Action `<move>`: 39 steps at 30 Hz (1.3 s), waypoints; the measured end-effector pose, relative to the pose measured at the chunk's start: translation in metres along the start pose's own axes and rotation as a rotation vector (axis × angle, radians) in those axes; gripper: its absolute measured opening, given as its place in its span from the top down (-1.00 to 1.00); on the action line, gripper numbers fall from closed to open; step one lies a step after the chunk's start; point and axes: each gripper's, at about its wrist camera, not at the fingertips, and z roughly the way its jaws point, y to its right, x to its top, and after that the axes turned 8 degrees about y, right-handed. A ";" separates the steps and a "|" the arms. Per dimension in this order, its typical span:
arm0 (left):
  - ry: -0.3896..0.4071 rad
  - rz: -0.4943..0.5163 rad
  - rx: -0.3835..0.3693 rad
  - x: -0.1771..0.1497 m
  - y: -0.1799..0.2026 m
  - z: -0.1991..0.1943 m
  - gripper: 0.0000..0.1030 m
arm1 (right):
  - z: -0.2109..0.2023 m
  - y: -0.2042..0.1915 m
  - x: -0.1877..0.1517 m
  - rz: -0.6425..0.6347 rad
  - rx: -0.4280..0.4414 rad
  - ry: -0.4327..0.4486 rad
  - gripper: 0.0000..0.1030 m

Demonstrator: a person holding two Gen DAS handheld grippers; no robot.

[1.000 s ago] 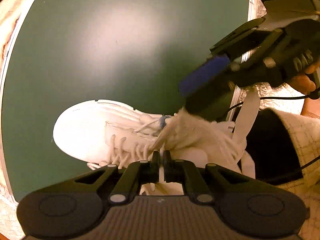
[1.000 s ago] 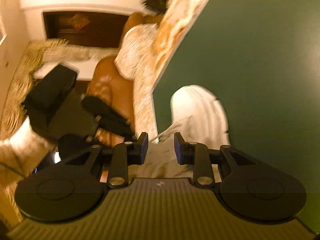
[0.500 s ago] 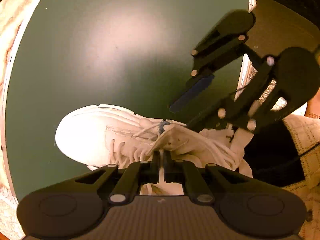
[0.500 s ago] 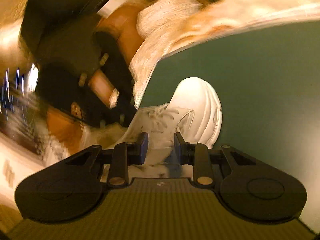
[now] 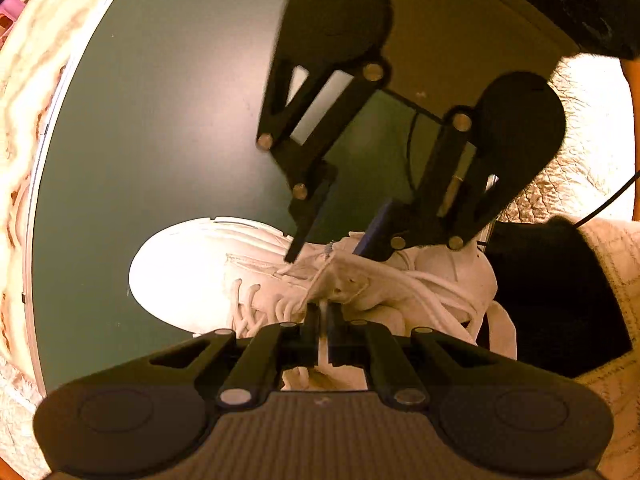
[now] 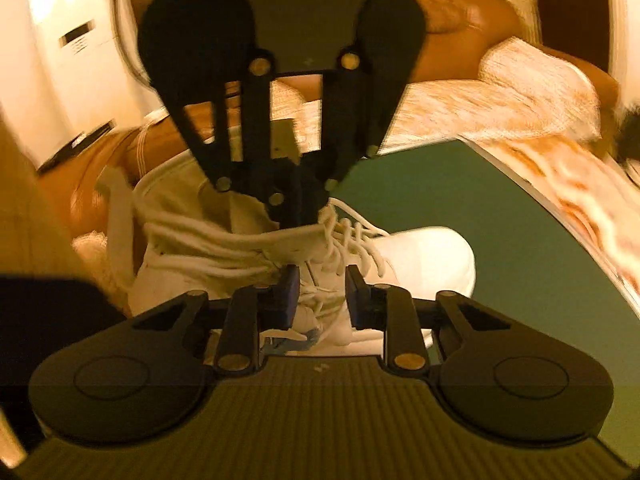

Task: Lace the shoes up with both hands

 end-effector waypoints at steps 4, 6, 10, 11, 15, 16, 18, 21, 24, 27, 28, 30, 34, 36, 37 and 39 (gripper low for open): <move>0.007 -0.003 -0.002 -0.002 -0.002 0.001 0.94 | 0.013 0.004 0.004 -0.093 0.090 -0.043 0.74; 0.010 -0.005 -0.002 -0.005 -0.003 0.002 0.94 | 0.018 0.007 0.004 -0.117 0.123 -0.052 0.75; 0.021 -0.017 -0.007 -0.006 -0.004 0.000 0.94 | 0.027 0.008 0.011 -0.144 0.161 -0.090 0.96; 0.023 -0.019 -0.008 -0.006 -0.004 -0.001 0.94 | 0.028 0.007 0.012 -0.146 0.154 -0.095 0.96; 0.042 -0.031 0.028 -0.009 0.003 -0.011 0.74 | 0.027 0.000 0.012 -0.073 0.077 -0.083 0.96; 0.049 -0.040 0.047 -0.008 0.007 -0.015 0.49 | 0.026 0.000 0.008 -0.023 0.046 -0.079 0.96; 0.078 -0.054 0.075 -0.012 0.009 -0.020 0.37 | 0.022 0.001 0.000 0.152 -0.011 -0.064 0.95; 0.123 -0.117 0.033 -0.017 0.006 -0.023 0.56 | 0.013 0.002 -0.017 0.468 -0.077 -0.019 0.93; 0.147 -0.140 0.016 -0.019 0.006 -0.022 0.63 | 0.004 0.002 -0.034 0.708 -0.128 0.030 0.90; 0.154 -0.134 0.012 -0.017 0.009 -0.022 0.68 | 0.000 0.004 -0.047 0.904 -0.153 0.065 0.89; 0.155 -0.127 0.009 -0.017 0.010 -0.023 0.73 | -0.001 0.006 -0.052 0.976 -0.150 0.082 0.89; 0.155 -0.112 0.021 -0.021 0.008 -0.018 0.79 | -0.004 0.005 -0.056 1.023 -0.189 0.087 0.99; 0.140 -0.086 0.039 -0.025 0.014 -0.016 0.81 | -0.012 0.000 -0.043 0.798 -0.240 0.057 0.94; 0.146 -0.082 0.037 -0.026 0.015 -0.017 0.81 | -0.009 -0.001 -0.032 0.674 -0.190 0.048 0.87; 0.148 -0.079 0.038 -0.026 0.016 -0.017 0.81 | -0.004 -0.005 -0.026 0.570 -0.186 0.030 0.71; 0.146 -0.077 0.041 -0.027 0.014 -0.014 0.81 | 0.007 -0.010 -0.017 0.384 -0.185 0.002 0.50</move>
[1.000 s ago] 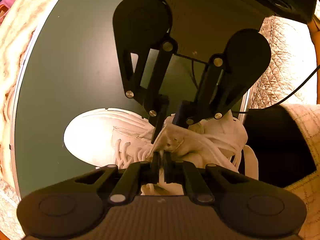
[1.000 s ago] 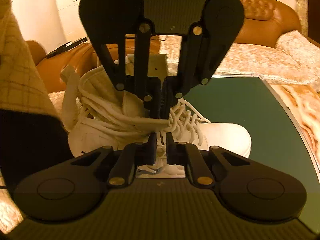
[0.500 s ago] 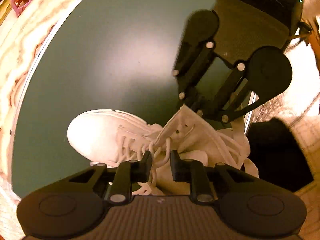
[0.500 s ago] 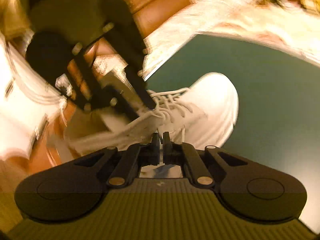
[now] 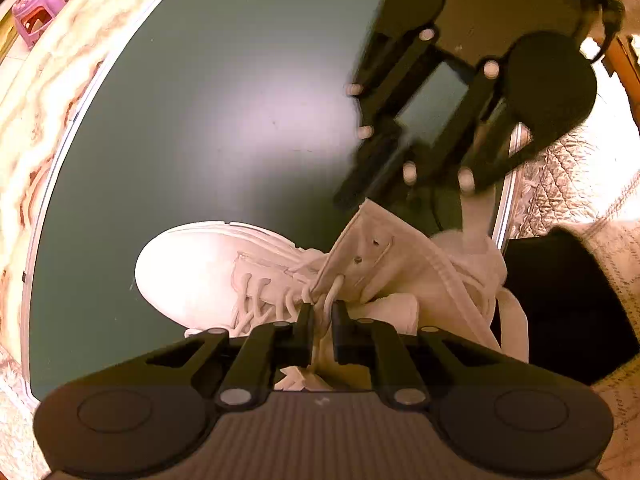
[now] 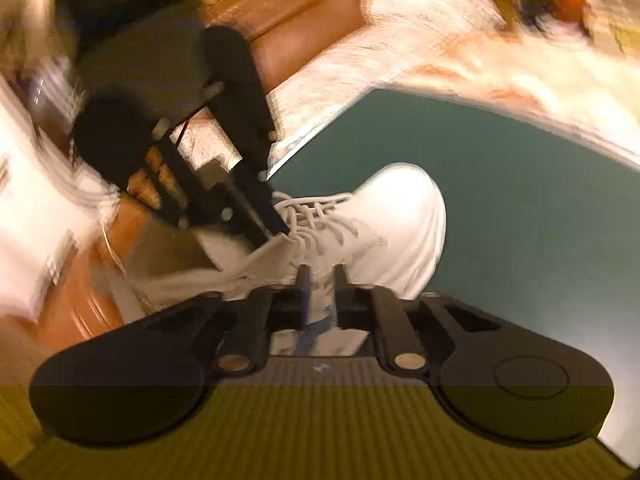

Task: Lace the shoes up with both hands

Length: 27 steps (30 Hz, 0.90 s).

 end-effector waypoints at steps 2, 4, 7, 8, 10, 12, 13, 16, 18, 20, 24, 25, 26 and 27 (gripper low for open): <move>-0.001 0.003 0.003 -0.001 0.001 0.000 0.81 | 0.009 -0.004 0.003 -0.141 0.045 -0.026 0.50; -0.001 0.004 0.002 -0.001 0.002 -0.001 0.82 | 0.016 -0.009 0.004 -0.257 0.104 -0.059 0.50; 0.002 0.001 0.004 -0.002 -0.004 0.003 0.82 | 0.020 -0.011 0.015 -0.346 0.152 -0.070 0.50; 0.002 0.003 0.006 -0.004 -0.003 0.003 0.82 | 0.022 -0.011 0.020 -0.353 0.165 -0.076 0.50; 0.007 0.006 0.007 -0.005 -0.002 0.003 0.83 | 0.021 -0.006 0.023 -0.378 0.188 -0.090 0.51; 0.010 0.012 0.009 -0.008 0.000 0.002 0.84 | 0.021 -0.004 0.024 -0.421 0.227 -0.099 0.66; 0.013 0.011 0.009 -0.008 0.001 0.001 0.84 | 0.024 -0.002 0.025 -0.431 0.248 -0.109 0.84; 0.016 0.005 0.012 -0.010 0.002 0.000 0.84 | 0.034 -0.003 0.027 -0.470 0.258 -0.127 0.95; 0.017 0.004 0.021 -0.012 0.003 -0.001 0.84 | 0.029 -0.004 0.027 -0.440 0.231 -0.114 0.95; 0.025 -0.006 0.032 -0.014 0.004 -0.004 0.81 | 0.022 -0.002 0.025 -0.373 0.178 -0.105 0.93; 0.052 -0.008 0.030 -0.019 0.007 -0.006 0.79 | 0.002 0.017 0.014 -0.047 -0.015 -0.081 0.93; 0.059 -0.011 0.029 -0.020 0.008 -0.007 0.79 | -0.005 0.028 0.011 0.086 -0.057 -0.062 0.93; 0.067 -0.015 0.027 -0.021 0.008 -0.007 0.79 | -0.012 0.038 0.006 0.200 -0.103 -0.037 0.93; 0.072 -0.023 0.021 -0.021 0.008 -0.009 0.79 | -0.019 0.045 0.001 0.283 -0.152 -0.017 0.93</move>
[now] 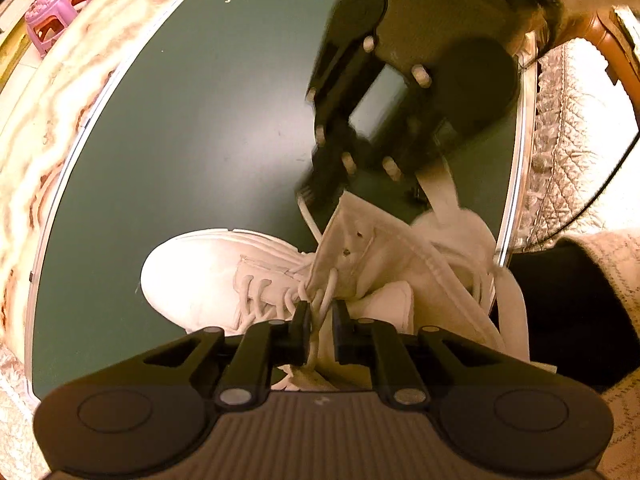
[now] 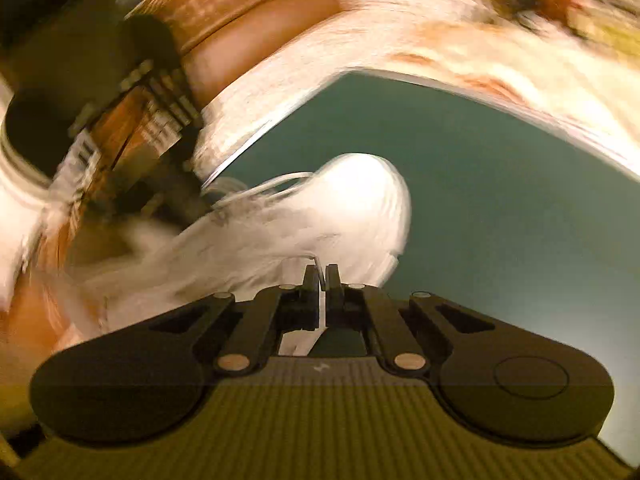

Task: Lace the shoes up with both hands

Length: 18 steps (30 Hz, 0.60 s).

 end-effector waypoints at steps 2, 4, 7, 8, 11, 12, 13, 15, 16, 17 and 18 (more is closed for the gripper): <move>0.012 -0.010 -0.009 0.000 0.000 -0.002 0.79 | -0.008 0.020 -0.007 0.173 -0.072 0.034 0.91; 0.014 -0.002 -0.017 0.004 0.002 -0.001 0.79 | -0.014 0.048 -0.020 0.458 -0.035 0.081 0.90; 0.002 0.009 -0.016 -0.003 -0.004 0.013 0.79 | -0.017 0.074 -0.046 0.794 0.074 0.137 0.90; 0.001 -0.001 -0.019 -0.003 -0.005 0.013 0.79 | -0.016 0.074 -0.052 0.816 0.083 0.126 0.85; 0.003 -0.023 -0.023 -0.006 -0.010 0.014 0.74 | -0.021 0.057 -0.053 0.681 0.034 0.069 0.39; 0.006 -0.025 -0.020 -0.008 -0.010 0.014 0.70 | -0.024 0.051 -0.052 0.618 0.017 0.051 0.22; 0.009 -0.028 -0.017 -0.009 -0.011 0.013 0.67 | -0.031 0.044 -0.049 0.536 -0.007 0.030 0.04; 0.020 -0.046 -0.016 -0.010 -0.015 0.013 0.60 | -0.050 0.034 -0.043 0.366 -0.057 -0.022 -0.07; 0.029 -0.062 -0.016 -0.012 -0.017 0.011 0.53 | -0.058 0.033 -0.040 0.298 -0.092 -0.051 -0.09; 0.036 -0.077 -0.017 -0.014 -0.018 0.007 0.49 | -0.066 0.033 -0.037 0.237 -0.153 -0.073 -0.09; 0.046 -0.100 -0.020 -0.016 -0.020 0.005 0.42 | -0.072 0.036 -0.033 0.192 -0.205 -0.081 -0.09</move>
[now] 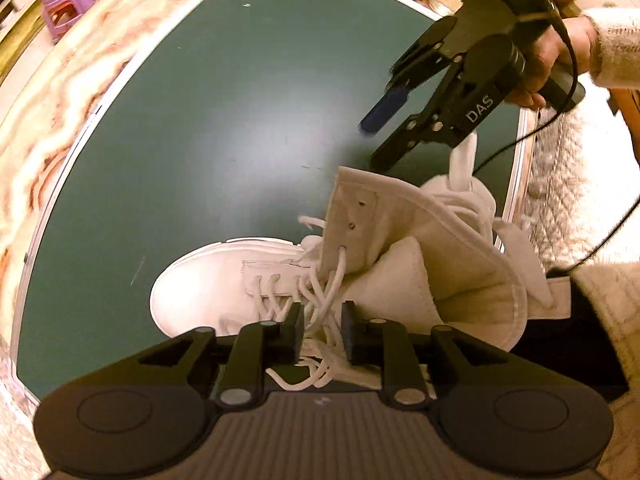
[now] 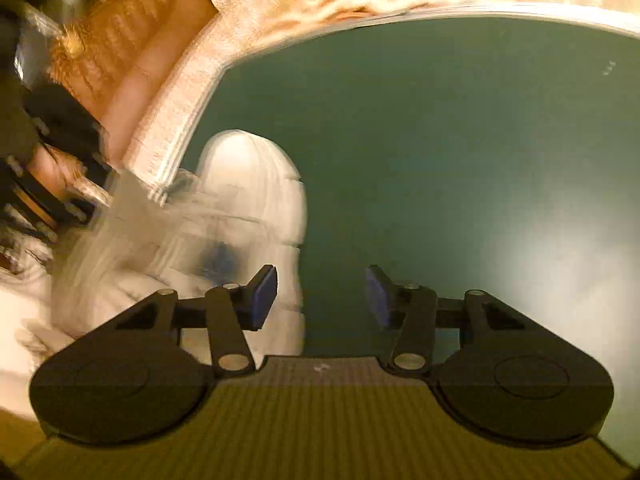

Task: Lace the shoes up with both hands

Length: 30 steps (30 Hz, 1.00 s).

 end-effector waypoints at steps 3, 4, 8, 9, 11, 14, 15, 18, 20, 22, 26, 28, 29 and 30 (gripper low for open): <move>0.040 -0.087 -0.026 0.010 0.011 -0.027 0.30 | -0.017 0.008 0.022 -0.085 0.051 0.079 -0.09; 0.059 -0.138 -0.043 0.010 0.004 -0.029 0.24 | -0.018 0.008 0.033 -0.112 0.079 0.107 -0.09; 0.113 -0.293 -0.090 0.005 -0.009 -0.033 0.20 | 0.008 -0.014 0.064 -0.312 0.227 0.030 0.14; 0.118 -0.300 -0.084 0.005 -0.005 -0.035 0.19 | 0.014 -0.025 0.065 -0.399 0.264 0.007 0.28; 0.123 -0.305 -0.062 0.004 0.004 -0.049 0.06 | 0.025 -0.037 0.067 -0.458 0.316 -0.056 0.49; 0.137 -0.357 -0.027 -0.001 0.000 -0.046 -0.01 | 0.058 -0.012 0.075 -0.084 0.362 -0.182 0.48; 0.144 -0.382 -0.017 -0.004 0.002 -0.054 -0.01 | 0.064 0.009 0.072 0.131 0.390 -0.198 0.47; 0.162 -0.446 0.010 -0.009 -0.005 -0.051 -0.02 | 0.082 0.059 0.048 0.697 0.479 -0.257 0.44; 0.166 -0.461 0.038 -0.009 -0.003 -0.051 -0.02 | 0.082 0.069 0.030 0.854 0.502 -0.265 0.44; 0.175 -0.478 0.059 -0.008 0.000 -0.054 -0.06 | 0.084 0.068 0.017 0.959 0.512 -0.287 0.44; 0.196 -0.519 0.089 -0.008 0.003 -0.061 -0.08 | 0.108 0.056 0.001 1.116 0.538 -0.303 0.44; 0.209 -0.536 0.105 -0.010 0.009 -0.070 -0.11 | 0.123 0.045 0.001 1.124 0.527 -0.298 0.44; 0.212 -0.545 0.111 -0.011 0.010 -0.071 -0.13 | 0.126 0.040 0.002 1.115 0.517 -0.298 0.45; 0.215 -0.551 0.115 -0.013 0.014 -0.076 -0.16 | 0.129 0.034 0.007 1.104 0.500 -0.289 0.49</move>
